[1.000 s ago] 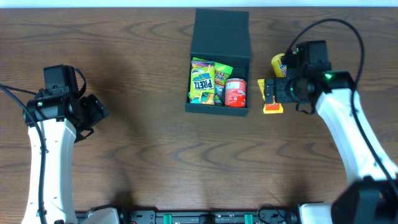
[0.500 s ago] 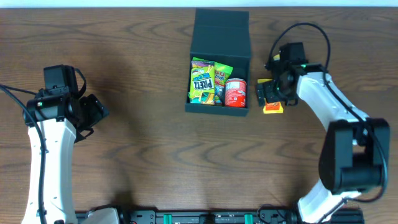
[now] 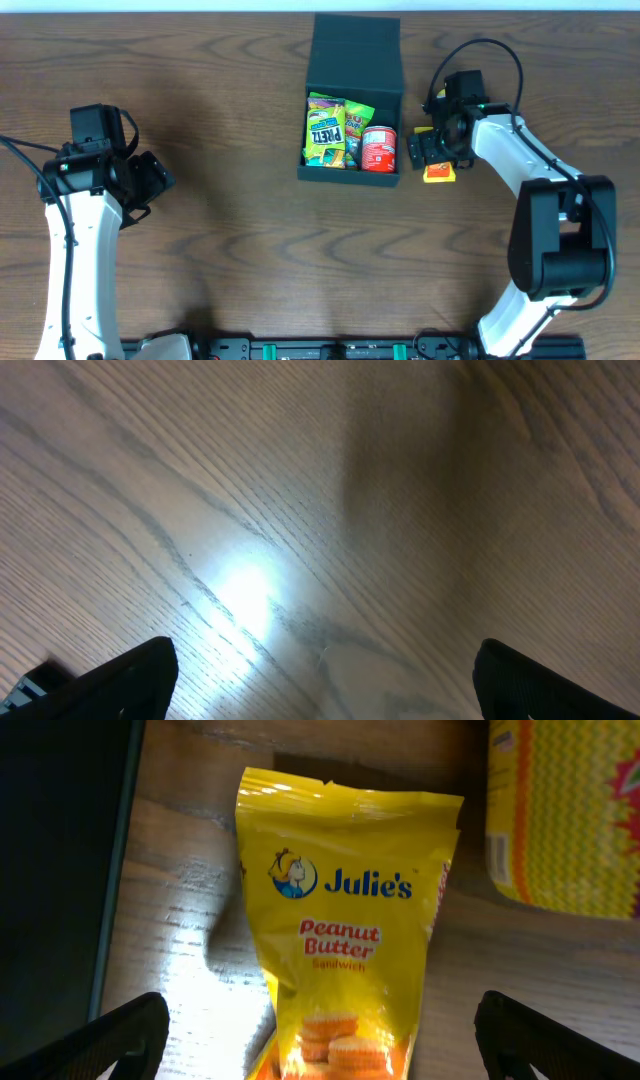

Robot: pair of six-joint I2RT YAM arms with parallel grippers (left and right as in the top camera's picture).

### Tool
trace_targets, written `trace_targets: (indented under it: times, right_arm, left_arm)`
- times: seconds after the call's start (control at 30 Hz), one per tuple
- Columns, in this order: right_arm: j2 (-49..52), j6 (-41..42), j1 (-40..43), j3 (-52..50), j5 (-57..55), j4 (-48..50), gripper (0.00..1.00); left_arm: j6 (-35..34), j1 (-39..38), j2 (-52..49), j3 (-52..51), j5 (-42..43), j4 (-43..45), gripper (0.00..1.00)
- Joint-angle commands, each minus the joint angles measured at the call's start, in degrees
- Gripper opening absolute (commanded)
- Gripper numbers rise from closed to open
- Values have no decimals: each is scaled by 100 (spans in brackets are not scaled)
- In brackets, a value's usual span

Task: Pack container
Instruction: 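Reach the right gripper to the yellow Julie's packet and descend, then close the right gripper on the Julie's packet top and lift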

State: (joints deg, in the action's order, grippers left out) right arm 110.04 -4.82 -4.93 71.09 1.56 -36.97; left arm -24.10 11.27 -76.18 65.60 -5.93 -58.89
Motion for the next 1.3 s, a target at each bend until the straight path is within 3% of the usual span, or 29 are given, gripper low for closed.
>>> trace_targets:
  times: [0.0,0.27,0.33,0.43,0.73,0.93,1.27]
  right_arm:
    - [166,31,127,74,39,35,99]
    - [227,188,129,74,39,33,91]
    - [227,267,125,74,39,35,87]
    - [227,267,125,74,42,35,71]
    - [227,262,120,74,140,37,58]
    - [243,264,120,74,240,61,66]
    - [260,605,321,74,789,280,69]
  left_arm:
    - [55,33,-59,15,44,-22,95]
    - [55,33,-59,15,44,-22,95]
    - [55,33,-59,15,44,-22,95]
    - [55,33,-59,15,44,-22,95]
    - [55,33,-59,15,44,-22,95]
    - [55,33,-59,15,44,-22,95]
    - [55,33,-59,15,44,-22,95]
